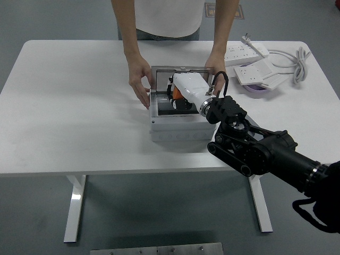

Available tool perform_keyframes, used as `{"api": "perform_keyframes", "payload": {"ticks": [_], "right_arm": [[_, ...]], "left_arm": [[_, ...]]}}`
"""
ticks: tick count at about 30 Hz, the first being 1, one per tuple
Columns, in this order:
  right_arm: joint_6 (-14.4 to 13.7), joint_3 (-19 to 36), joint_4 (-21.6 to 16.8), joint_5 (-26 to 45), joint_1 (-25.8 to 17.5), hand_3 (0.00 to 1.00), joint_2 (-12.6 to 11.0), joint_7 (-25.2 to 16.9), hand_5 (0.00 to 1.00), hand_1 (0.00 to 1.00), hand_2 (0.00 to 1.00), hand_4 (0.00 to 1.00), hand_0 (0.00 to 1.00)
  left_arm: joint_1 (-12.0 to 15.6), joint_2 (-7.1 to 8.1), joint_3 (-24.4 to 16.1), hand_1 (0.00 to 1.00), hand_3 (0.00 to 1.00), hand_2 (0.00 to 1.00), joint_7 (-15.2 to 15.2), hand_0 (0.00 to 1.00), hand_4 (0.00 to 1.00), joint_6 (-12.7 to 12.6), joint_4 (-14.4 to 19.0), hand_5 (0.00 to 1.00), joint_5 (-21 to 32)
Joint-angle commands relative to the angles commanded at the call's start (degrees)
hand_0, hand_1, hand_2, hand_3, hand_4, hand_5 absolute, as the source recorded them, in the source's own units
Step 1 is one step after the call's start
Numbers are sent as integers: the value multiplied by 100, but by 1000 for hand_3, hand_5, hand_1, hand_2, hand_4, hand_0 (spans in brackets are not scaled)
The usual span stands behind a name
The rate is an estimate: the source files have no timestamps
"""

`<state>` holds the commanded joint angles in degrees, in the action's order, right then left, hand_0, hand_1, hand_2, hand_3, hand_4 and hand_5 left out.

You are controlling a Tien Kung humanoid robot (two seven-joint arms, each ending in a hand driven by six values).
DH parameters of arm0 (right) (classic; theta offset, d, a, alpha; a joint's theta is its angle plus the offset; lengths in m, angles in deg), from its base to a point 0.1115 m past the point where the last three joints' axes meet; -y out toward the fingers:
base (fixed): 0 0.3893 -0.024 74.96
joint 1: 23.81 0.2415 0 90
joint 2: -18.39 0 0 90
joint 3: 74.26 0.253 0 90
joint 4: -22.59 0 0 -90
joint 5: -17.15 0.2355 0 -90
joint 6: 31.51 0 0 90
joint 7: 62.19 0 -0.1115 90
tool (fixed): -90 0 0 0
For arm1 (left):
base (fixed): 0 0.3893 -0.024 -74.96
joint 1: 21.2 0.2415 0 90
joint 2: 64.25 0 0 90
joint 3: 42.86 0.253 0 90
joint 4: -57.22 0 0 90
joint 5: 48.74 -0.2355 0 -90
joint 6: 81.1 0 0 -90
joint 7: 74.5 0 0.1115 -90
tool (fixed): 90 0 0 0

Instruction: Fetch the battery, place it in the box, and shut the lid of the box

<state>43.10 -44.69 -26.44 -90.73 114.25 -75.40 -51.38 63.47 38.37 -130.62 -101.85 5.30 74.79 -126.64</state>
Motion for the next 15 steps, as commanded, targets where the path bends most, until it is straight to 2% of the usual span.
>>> {"api": "perform_keyframes", "payload": {"ticks": [8, 9, 15], "right_arm": [[-70, -28, 30, 142, -28, 336, 49, -41, 2, 252, 305, 165, 180], [-69, -31, 31, 156, -31, 347, 54, -48, 2, 261, 317, 206, 197], [-15, -12, 72, 304, -44, 348, 59, -144, 2, 262, 317, 218, 200]], "left_arm": [[-17, 3, 8, 716, 604, 665, 7, 565, 692, 1, -3, 176, 5], [-18, 2, 10, 716, 604, 665, 8, 565, 691, 1, -4, 176, 8], [-20, 3, 13, 716, 604, 665, 6, 565, 691, -4, -2, 177, 17]]}}
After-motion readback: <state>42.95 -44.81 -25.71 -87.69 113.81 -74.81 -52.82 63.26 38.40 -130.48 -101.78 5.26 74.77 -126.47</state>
